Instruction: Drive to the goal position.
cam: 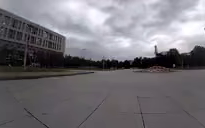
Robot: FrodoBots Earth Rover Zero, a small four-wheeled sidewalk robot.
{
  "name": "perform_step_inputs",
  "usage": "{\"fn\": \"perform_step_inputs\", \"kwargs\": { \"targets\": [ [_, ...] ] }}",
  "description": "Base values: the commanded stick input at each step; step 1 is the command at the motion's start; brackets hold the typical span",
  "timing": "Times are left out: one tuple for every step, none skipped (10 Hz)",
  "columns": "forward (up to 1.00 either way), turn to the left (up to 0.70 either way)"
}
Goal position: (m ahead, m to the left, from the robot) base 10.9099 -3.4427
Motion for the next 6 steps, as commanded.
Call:
{"fn": "perform_step_inputs", "kwargs": {
  "targets": [
    [0.70,0.00],
    [0.70,0.00],
    [0.70,0.00],
    [0.70,0.00],
    [0.70,0.00],
    [0.70,0.00]
  ]
}}
